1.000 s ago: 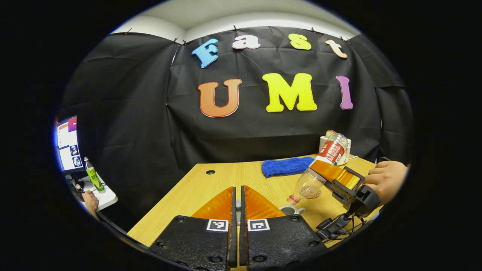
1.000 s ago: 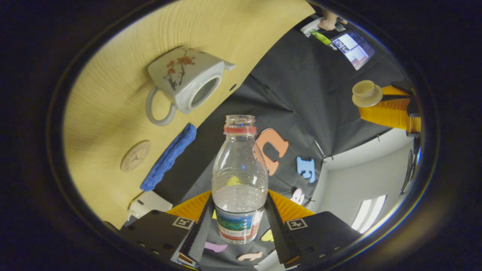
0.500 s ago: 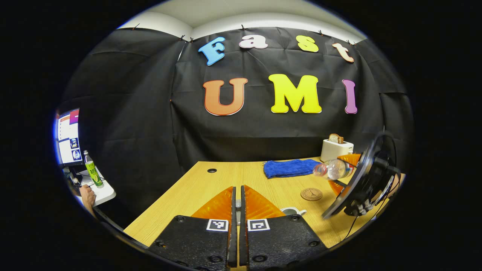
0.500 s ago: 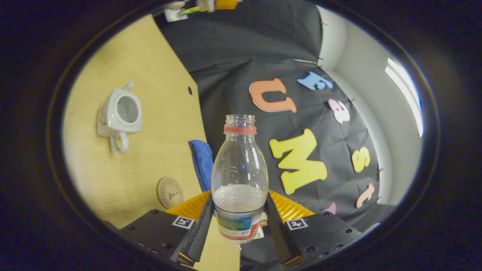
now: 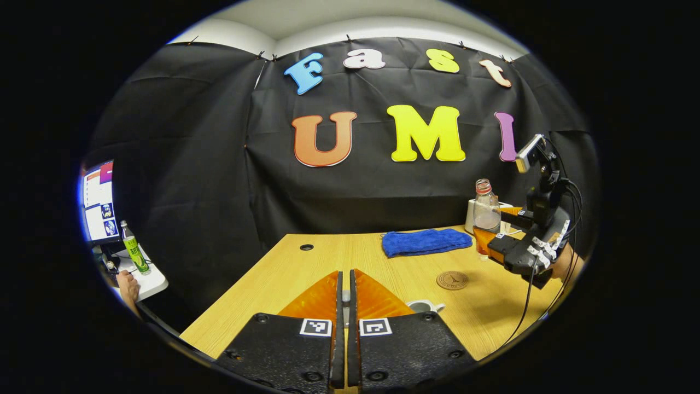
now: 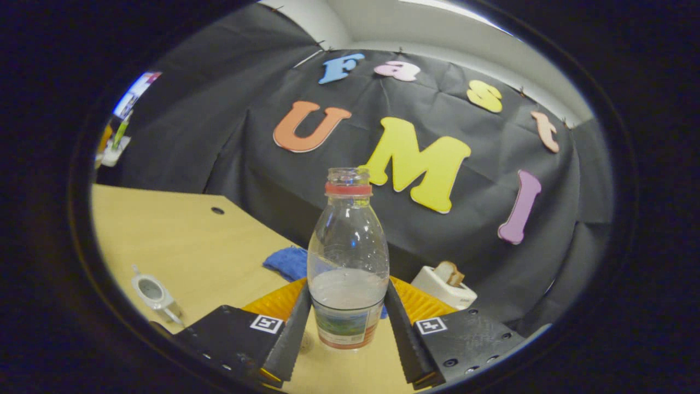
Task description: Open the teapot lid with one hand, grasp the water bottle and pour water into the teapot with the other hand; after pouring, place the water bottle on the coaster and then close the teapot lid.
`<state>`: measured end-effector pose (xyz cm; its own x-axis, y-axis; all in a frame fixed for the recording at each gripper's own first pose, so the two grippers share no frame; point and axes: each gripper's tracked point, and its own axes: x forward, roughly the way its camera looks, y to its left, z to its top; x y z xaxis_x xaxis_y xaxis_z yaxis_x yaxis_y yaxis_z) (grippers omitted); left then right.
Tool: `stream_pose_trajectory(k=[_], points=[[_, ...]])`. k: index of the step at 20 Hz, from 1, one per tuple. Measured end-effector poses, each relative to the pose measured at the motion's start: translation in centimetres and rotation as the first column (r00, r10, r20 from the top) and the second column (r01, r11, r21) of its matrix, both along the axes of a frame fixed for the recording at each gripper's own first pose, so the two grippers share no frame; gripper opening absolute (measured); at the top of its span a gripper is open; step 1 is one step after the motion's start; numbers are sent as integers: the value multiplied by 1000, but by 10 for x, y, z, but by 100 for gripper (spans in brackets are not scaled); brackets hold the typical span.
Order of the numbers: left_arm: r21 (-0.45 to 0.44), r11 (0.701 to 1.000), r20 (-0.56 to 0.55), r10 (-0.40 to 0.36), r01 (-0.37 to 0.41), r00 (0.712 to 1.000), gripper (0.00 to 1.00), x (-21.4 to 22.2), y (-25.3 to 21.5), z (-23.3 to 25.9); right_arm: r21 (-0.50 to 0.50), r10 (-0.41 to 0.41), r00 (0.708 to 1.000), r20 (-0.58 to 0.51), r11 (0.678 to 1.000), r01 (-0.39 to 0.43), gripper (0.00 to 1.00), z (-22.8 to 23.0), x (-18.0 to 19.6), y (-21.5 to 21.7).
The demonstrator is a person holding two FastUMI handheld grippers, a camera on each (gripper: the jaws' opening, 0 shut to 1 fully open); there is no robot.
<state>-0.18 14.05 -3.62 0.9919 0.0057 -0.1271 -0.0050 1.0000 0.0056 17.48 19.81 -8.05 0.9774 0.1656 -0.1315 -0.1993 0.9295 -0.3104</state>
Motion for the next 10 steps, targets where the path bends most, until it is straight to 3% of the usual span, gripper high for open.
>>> stream_pose_trajectory(k=[2, 5, 10], points=[[0, 1000, -4, 2, -2, 1000, 5, 3, 1, -2, 124, 9, 998, -59, 992, -2, 73, -16, 13, 8], [0, 1000, -11, -3, 3, 1000, 5, 3, 1, -6, 133, -18, 994, -111, 991, 33, 74, -41, 29, 8], [-16, 1000, -30, 8, -8, 1000, 5, 9, 6, -13, 293, 23, 979, -204, 955, 39, 73, -68, 31, 20]])
